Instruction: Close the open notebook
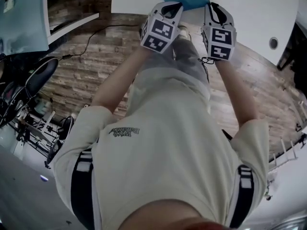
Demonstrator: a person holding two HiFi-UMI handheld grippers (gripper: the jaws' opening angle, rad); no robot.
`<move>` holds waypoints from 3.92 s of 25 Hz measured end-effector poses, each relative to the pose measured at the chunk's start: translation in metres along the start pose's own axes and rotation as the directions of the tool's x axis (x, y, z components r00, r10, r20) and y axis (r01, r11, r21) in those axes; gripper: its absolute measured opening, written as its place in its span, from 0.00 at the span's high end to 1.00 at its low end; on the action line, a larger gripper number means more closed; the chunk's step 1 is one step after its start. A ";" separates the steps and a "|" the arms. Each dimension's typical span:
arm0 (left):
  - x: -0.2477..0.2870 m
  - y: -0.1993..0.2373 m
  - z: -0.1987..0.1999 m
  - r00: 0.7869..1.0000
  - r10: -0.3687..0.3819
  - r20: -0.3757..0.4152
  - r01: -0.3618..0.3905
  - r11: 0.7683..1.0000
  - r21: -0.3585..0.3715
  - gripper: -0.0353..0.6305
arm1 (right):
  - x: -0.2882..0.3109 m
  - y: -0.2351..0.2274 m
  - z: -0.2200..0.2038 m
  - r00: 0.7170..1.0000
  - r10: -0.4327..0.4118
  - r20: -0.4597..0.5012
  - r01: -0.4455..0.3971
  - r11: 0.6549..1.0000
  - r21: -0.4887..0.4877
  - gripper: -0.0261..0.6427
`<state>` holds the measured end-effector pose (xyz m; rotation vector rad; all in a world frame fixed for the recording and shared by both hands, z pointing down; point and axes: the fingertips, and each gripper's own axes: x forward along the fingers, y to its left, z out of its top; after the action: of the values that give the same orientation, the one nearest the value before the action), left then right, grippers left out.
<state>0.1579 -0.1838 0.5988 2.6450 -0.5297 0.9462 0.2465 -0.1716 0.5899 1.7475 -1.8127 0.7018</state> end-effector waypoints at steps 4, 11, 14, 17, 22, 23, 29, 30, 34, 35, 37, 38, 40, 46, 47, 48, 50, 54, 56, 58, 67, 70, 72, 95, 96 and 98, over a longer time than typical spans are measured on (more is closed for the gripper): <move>-0.007 0.000 0.009 1.000 0.001 0.018 -0.001 1.000 0.009 0.93 | -0.012 -0.006 0.006 1.000 -0.010 0.014 0.010 1.000 0.017 0.89; -0.047 -0.002 0.036 0.997 0.019 0.074 -0.020 1.000 0.009 0.93 | -0.055 0.004 0.033 0.998 0.002 0.070 -0.003 1.000 0.023 0.89; -0.070 -0.003 0.049 0.994 0.032 0.105 -0.033 0.999 0.011 0.93 | -0.074 0.013 0.053 0.994 0.009 0.108 -0.011 1.000 0.012 0.89; -0.094 -0.002 0.063 0.988 0.047 0.145 -0.048 0.999 0.009 0.93 | -0.092 0.024 0.073 0.990 0.020 0.143 -0.019 1.000 -0.006 0.89; -0.137 0.002 0.085 0.974 0.069 0.217 -0.073 0.997 0.008 0.93 | -0.119 0.049 0.107 0.977 0.049 0.208 -0.045 0.999 -0.024 0.89; -0.145 0.003 0.089 0.970 0.074 0.232 -0.078 0.997 0.006 0.93 | -0.124 0.054 0.114 0.973 0.055 0.222 -0.050 0.998 -0.030 0.89; -0.197 0.001 0.113 0.936 0.104 0.336 -0.110 0.994 -0.001 0.93 | -0.159 0.080 0.145 0.946 0.083 0.314 -0.068 0.996 -0.058 0.95; -0.205 0.001 0.119 0.925 0.114 0.363 -0.121 0.993 -0.004 0.93 | -0.164 0.083 0.149 0.941 0.087 0.326 -0.070 0.995 -0.064 0.95; -0.237 0.002 0.137 0.884 0.130 0.450 -0.147 0.989 0.004 0.93 | -0.182 0.095 0.163 0.924 0.108 0.367 -0.088 0.994 -0.070 0.95; -0.245 0.000 0.140 0.876 0.125 0.467 -0.147 0.989 0.011 0.93 | -0.189 0.100 0.167 0.919 0.115 0.378 -0.096 0.993 -0.068 0.95; -0.259 -0.001 0.143 0.862 0.117 0.492 -0.150 0.988 0.026 0.93 | -0.203 0.111 0.174 0.906 0.132 0.402 -0.112 0.991 -0.073 0.95; -0.264 -0.002 0.144 0.857 0.118 0.502 -0.155 0.987 0.033 0.93 | -0.209 0.116 0.177 0.900 0.140 0.413 -0.117 0.990 -0.081 0.95; -0.275 -0.003 0.147 0.842 0.121 0.525 -0.171 0.984 0.047 0.93 | -0.219 0.124 0.182 0.888 0.151 0.434 -0.116 0.987 -0.107 0.95; -0.320 -0.006 0.139 0.789 0.143 0.598 -0.229 0.971 0.070 0.93 | -0.244 0.151 0.193 0.805 0.148 0.574 -0.079 0.986 -0.145 0.95; -0.325 -0.006 0.136 0.784 0.146 0.603 -0.232 0.970 0.067 0.93 | -0.247 0.156 0.194 0.791 0.153 0.592 -0.074 0.985 -0.156 0.95; -0.327 -0.007 0.133 0.782 0.147 0.605 -0.233 0.970 0.066 0.93 | -0.248 0.160 0.194 0.782 0.160 0.602 -0.072 0.983 -0.168 0.95; -0.330 -0.008 0.129 0.781 0.149 0.607 -0.234 0.970 0.063 0.93 | -0.248 0.166 0.193 0.778 0.173 0.604 -0.079 0.980 -0.180 0.95; -0.334 -0.011 0.122 0.784 0.158 0.600 -0.236 0.970 0.052 0.93 | -0.248 0.172 0.187 0.782 0.186 0.594 -0.099 0.979 -0.177 0.96; -0.335 -0.010 0.119 0.787 0.163 0.596 -0.237 0.970 0.048 0.93 | -0.249 0.174 0.186 0.780 0.189 0.596 -0.101 0.979 -0.179 0.96; -0.334 -0.009 0.116 0.791 0.167 0.589 -0.236 0.971 0.042 0.93 | -0.250 0.175 0.185 0.778 0.192 0.599 -0.103 0.978 -0.180 0.96; -0.337 -0.007 0.111 0.799 0.180 0.574 -0.243 0.970 0.034 0.93 | -0.249 0.187 0.184 0.777 0.215 0.592 -0.122 0.973 -0.193 0.96; -0.336 -0.004 0.106 0.806 0.185 0.563 -0.242 0.970 0.028 0.93 | -0.246 0.189 0.184 0.782 0.217 0.585 -0.125 0.973 -0.195 0.96; -0.335 -0.002 0.103 0.812 0.187 0.553 -0.242 0.970 0.026 0.93 | -0.245 0.191 0.185 0.782 0.222 0.582 -0.127 0.972 -0.200 0.96; -0.332 0.002 0.099 0.822 0.161 0.546 -0.232 0.971 0.063 0.93 | -0.242 0.217 0.194 0.779 0.282 0.559 -0.160 0.953 -0.258 0.96; -0.331 0.002 0.100 0.822 0.162 0.546 -0.231 0.971 0.061 0.93 | -0.242 0.216 0.194 0.779 0.282 0.560 -0.161 0.953 -0.257 0.96; -0.329 0.003 0.101 0.824 0.163 0.543 -0.229 0.972 0.056 0.93 | -0.240 0.214 0.194 0.778 0.285 0.560 -0.163 0.952 -0.257 0.96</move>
<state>-0.0237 -0.1443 0.3091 3.0054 -0.9108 0.2609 0.0372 -0.1223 0.2814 1.7484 -2.4433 0.0243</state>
